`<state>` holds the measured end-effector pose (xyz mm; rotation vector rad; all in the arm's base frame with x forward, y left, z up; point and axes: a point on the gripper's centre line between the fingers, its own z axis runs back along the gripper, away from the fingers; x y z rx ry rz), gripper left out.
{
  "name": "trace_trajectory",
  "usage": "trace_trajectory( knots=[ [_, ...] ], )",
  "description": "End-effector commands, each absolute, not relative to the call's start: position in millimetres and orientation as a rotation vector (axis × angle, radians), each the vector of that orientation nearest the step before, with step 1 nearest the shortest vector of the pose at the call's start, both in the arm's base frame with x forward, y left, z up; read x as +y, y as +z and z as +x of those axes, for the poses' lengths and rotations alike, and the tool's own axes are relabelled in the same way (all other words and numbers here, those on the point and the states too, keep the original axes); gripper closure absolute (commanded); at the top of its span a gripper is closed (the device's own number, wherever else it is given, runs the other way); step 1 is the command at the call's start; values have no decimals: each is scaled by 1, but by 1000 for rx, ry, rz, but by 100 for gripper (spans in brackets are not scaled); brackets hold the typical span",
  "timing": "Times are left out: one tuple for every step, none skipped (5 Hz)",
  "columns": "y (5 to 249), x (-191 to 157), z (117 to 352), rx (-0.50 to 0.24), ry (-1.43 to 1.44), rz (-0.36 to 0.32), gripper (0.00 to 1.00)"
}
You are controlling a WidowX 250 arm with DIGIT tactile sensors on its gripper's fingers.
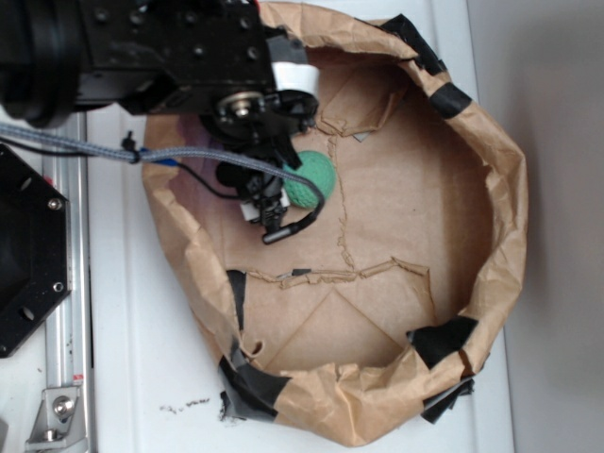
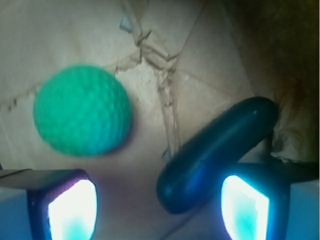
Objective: Grab the plastic pickle.
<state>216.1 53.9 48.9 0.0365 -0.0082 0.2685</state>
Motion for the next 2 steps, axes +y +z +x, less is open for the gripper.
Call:
trace_trajectory(
  knots=[
    [27, 81, 229, -26, 206, -11, 0],
    [24, 84, 235, -30, 222, -25, 0]
  ],
)
